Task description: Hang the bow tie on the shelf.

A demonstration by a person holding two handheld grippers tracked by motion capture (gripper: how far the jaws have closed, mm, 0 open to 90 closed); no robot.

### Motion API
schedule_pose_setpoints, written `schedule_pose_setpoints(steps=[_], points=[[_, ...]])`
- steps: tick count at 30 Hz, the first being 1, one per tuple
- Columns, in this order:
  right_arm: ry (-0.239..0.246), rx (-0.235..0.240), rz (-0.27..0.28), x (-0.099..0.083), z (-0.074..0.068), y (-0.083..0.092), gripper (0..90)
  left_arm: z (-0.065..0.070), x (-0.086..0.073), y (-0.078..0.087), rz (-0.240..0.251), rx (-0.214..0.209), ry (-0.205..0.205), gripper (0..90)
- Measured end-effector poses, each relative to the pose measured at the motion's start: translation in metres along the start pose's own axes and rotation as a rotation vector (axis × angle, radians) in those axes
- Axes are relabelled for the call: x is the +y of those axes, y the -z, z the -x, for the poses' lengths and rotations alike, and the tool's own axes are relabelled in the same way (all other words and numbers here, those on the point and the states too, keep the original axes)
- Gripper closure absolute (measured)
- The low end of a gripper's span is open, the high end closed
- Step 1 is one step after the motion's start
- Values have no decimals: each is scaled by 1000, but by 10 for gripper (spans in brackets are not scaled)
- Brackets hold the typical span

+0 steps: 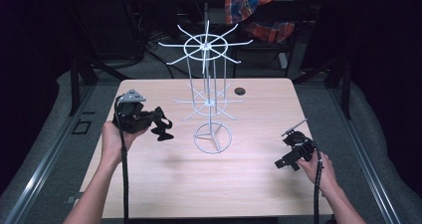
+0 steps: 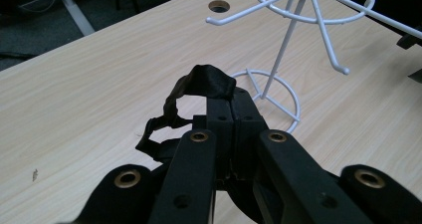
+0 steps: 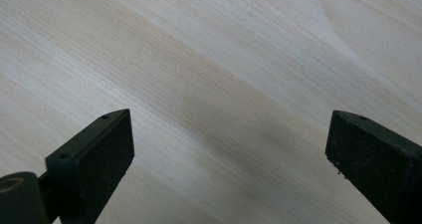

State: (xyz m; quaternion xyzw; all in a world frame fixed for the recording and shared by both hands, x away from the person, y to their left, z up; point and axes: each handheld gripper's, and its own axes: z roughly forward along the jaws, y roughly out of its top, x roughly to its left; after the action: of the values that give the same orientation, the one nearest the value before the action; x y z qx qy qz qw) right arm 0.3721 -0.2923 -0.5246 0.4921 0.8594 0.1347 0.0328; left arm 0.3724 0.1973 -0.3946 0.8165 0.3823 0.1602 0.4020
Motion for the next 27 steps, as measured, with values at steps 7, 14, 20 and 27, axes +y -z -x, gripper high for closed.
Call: schedule_pose_setpoints(steps=[7,14,20,27], points=[[-5,0,-8,-1,1,0,46,1,9,0,7,1,-13,890],[-14,-1,-12,-3,1,1,46,2,16,-6,15,-1,-27,890],[-3,-1,-8,-4,3,1,47,2,21,-8,16,-8,-37,890],[-4,-1,-12,-3,3,0,48,1,28,-11,15,-11,-47,890]])
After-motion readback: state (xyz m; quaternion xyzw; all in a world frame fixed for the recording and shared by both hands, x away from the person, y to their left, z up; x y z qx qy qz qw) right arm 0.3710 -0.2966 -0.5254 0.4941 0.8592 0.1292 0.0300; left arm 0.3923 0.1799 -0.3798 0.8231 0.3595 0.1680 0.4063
